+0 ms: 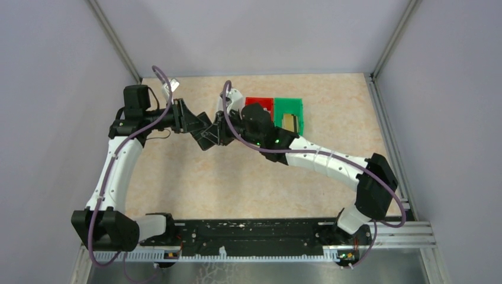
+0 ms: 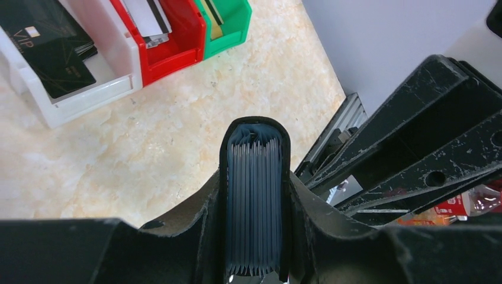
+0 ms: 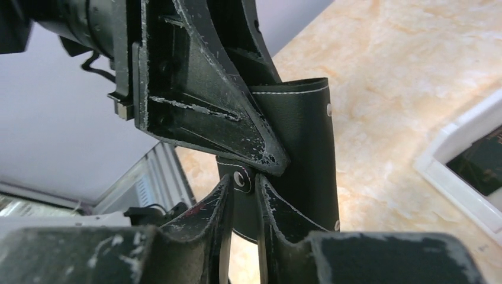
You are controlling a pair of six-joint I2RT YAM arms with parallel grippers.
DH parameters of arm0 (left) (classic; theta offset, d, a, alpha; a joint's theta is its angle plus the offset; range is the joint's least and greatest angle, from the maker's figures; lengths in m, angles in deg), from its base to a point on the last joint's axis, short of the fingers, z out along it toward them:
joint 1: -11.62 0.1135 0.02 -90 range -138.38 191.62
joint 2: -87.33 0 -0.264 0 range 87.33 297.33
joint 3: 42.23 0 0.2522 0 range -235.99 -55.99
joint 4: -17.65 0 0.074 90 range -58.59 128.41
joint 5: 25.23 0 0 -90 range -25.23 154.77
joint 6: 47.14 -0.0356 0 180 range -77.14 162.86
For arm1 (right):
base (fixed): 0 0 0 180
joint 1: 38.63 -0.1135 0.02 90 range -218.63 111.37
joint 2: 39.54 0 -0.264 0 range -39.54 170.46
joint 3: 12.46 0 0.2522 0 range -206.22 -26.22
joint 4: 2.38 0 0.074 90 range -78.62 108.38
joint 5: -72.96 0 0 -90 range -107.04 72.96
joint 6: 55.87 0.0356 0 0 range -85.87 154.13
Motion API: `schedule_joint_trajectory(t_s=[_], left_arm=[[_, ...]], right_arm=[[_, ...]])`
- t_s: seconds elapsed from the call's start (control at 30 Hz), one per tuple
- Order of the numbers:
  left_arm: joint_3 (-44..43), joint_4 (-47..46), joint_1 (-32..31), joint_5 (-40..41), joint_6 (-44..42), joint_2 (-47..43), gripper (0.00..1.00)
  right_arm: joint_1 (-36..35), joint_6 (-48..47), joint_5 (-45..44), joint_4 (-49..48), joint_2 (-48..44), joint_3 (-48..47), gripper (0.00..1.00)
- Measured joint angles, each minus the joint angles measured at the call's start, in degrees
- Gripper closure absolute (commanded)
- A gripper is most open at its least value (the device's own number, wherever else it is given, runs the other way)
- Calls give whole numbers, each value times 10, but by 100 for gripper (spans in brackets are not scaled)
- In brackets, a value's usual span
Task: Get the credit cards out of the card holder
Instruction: Open the card holder.
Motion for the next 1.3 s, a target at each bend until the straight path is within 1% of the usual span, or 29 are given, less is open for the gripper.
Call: schedule_joint_trajectory(t_s=[0.13,0.17,0.3,0.6,0.8,0.93,0.97,1.03,1.13,1.2,1.3], left_arm=[[0,0,0,14,0,0,100],[0,0,0,17,0,0,100],[0,0,0,28,0,0,100],[0,3,-7,67,6,0,100],[0,4,-10,103,14,7,100],[0,5,-10,115,17,7,100],[0,5,-10,117,18,7,100],[0,6,-10,118,20,8,100],[0,5,-11,129,19,10,100],[0,5,-11,132,19,12,100],[-2,6,-11,132,19,13,100]], right_arm=[[-18,-18,-64,15,3,-8,96],[-21,-19,-74,16,4,-8,100],[-26,-23,-89,10,3,-8,100],[-28,-28,-85,5,3,-7,100],[-56,-33,-78,-5,3,-6,100],[-61,-42,-79,-5,3,-3,100],[-64,-46,-80,-4,3,-3,95],[-73,-58,-82,7,4,-6,66],[-96,-75,-73,36,14,-32,39],[-109,-80,-66,49,17,-45,30],[-110,-81,-54,56,11,-44,26]])
